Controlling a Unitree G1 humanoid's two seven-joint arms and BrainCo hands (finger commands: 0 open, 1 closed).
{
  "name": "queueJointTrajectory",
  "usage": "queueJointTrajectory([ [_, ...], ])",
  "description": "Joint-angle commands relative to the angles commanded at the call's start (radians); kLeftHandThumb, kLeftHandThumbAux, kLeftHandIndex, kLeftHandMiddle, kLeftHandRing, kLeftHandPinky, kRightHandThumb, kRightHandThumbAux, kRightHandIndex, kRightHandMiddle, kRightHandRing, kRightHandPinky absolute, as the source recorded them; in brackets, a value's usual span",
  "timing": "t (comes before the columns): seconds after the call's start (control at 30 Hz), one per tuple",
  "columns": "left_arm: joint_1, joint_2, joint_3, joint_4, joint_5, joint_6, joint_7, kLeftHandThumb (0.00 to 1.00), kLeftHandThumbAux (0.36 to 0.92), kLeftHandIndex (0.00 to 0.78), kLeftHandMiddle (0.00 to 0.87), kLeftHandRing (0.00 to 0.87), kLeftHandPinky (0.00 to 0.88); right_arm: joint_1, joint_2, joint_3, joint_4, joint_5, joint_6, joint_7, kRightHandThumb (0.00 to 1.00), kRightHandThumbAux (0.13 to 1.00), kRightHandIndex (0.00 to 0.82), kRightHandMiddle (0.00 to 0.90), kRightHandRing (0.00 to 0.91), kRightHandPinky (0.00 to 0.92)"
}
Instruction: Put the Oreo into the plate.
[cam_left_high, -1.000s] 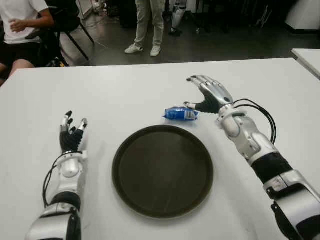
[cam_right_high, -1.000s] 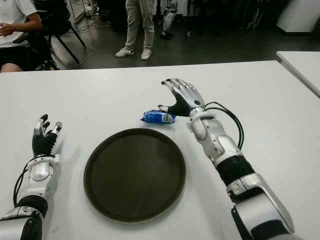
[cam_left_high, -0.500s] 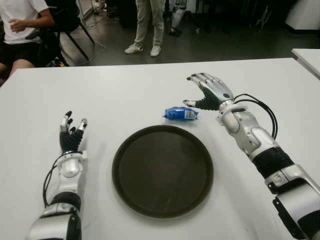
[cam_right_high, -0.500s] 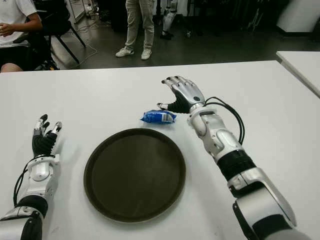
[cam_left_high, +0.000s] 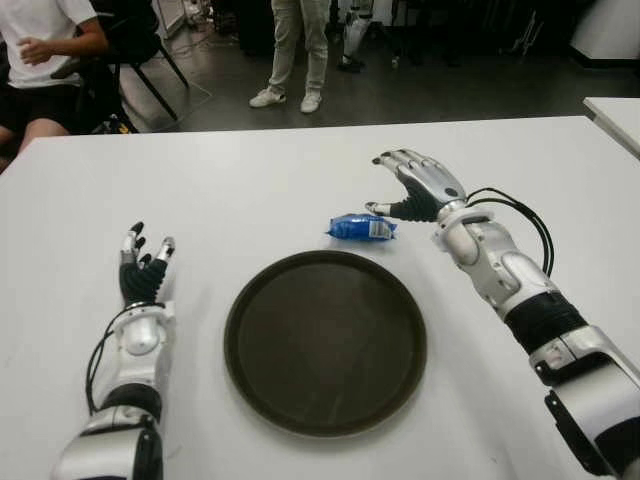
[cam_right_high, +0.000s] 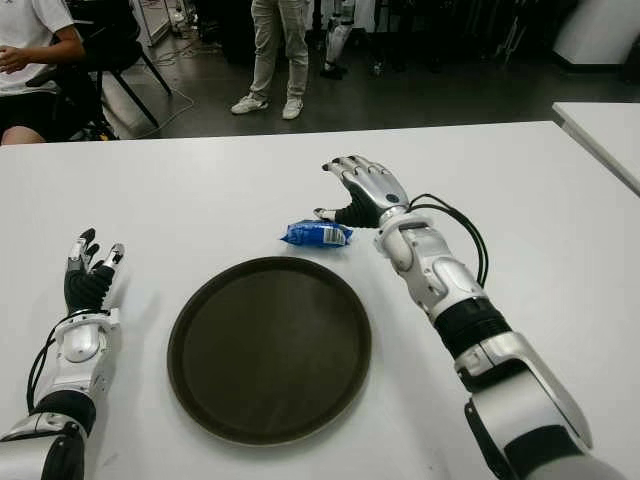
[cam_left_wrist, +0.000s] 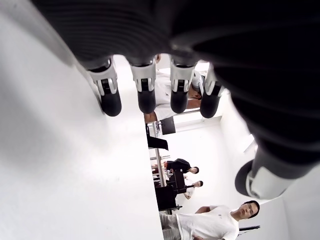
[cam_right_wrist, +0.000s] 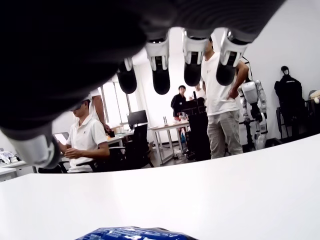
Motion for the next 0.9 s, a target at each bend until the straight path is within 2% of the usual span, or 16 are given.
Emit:
queueJointTrajectory([
  [0.47, 0.001, -0.001, 0.000, -0.002, -0.003, 0.002, -0.008, 0.304, 0.594, 0.007, 0.005, 0.000, 0.000, -0.030, -0.005, 0.015, 0.044, -0.007, -0.037, -0.006, 0.298, 0.435, 0.000, 0.000, 0.000, 0.015],
  [0.63, 0.003, -0.002, 0.003, -0.001, -0.005, 0.011, -0.003, 0.322, 0.583, 0.011, 0.009, 0.000, 0.000, -0.068, -0.003, 0.024, 0.089, 0.006, -0.053, 0.050, 0.326, 0.459, 0.000, 0.000, 0.000, 0.065],
  [0.73, 0.002, -0.005, 0.007, 0.000, -0.012, 0.012, -0.008, 0.340, 0.582, 0.015, 0.015, 0.000, 0.000, -0.078, -0.003, 0.026, 0.102, 0.011, -0.059, 0.074, 0.317, 0.468, 0.000, 0.000, 0.000, 0.046],
  [0.9, 0.001, -0.007, 0.013, 0.002, -0.023, 0.010, -0.018, 0.351, 0.586, 0.015, 0.020, 0.004, 0.001, -0.124, 0.008, 0.040, 0.163, 0.008, -0.062, 0.123, 0.310, 0.460, 0.000, 0.000, 0.000, 0.010],
])
